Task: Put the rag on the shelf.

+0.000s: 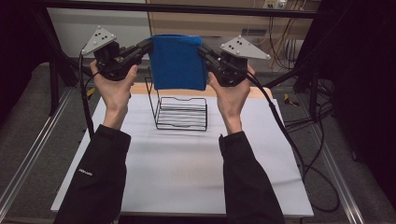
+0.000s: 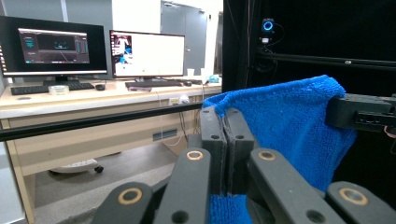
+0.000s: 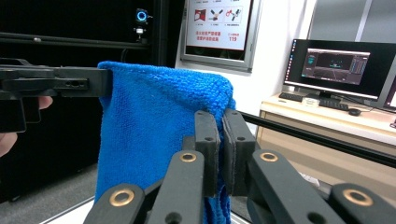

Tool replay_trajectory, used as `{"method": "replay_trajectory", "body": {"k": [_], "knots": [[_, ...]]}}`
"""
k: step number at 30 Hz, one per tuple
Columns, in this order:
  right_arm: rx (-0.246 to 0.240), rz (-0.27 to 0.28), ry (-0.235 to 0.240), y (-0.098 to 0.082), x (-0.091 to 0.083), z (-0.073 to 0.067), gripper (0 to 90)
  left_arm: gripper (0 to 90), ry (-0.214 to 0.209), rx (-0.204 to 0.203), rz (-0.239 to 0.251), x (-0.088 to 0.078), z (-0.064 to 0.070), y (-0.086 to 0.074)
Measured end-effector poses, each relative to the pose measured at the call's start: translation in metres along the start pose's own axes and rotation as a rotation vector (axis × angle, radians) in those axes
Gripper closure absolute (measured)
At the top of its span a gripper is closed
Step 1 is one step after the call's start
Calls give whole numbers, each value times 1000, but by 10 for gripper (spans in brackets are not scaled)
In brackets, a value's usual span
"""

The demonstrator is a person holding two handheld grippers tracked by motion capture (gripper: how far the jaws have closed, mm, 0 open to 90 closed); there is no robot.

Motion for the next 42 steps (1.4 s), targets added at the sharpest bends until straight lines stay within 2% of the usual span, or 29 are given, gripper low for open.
{"method": "replay_trajectory", "body": {"k": [9, 20, 25, 33, 42], "knots": [[-1, 0, -1, 1, 12, 7, 866, 881, 14, -18, 3, 12, -9, 2], [-2, -2, -3, 7, 23, 14, 866, 881, 34, -14, 13, 20, -17, 8], [-8, -8, -11, 8, 30, 16, 866, 881, 31, -34, 17, 25, -23, 7], [-6, -11, -18, 4, 41, 25, 866, 881, 42, -28, 11, 35, -29, 8], [-4, -36, -28, -4, 53, 33, 866, 881, 55, -19, -6, 45, -38, -4]]}}
Point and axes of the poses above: each handheld gripper's, and its own axes: x roughly forward along the jaws, y roughly out of its top, z roughly to its right, the point moved 6 cm from there along x, roughly forward along the jaws, and after that the axes turned 1 degree about -x, right-handed, at the moved point
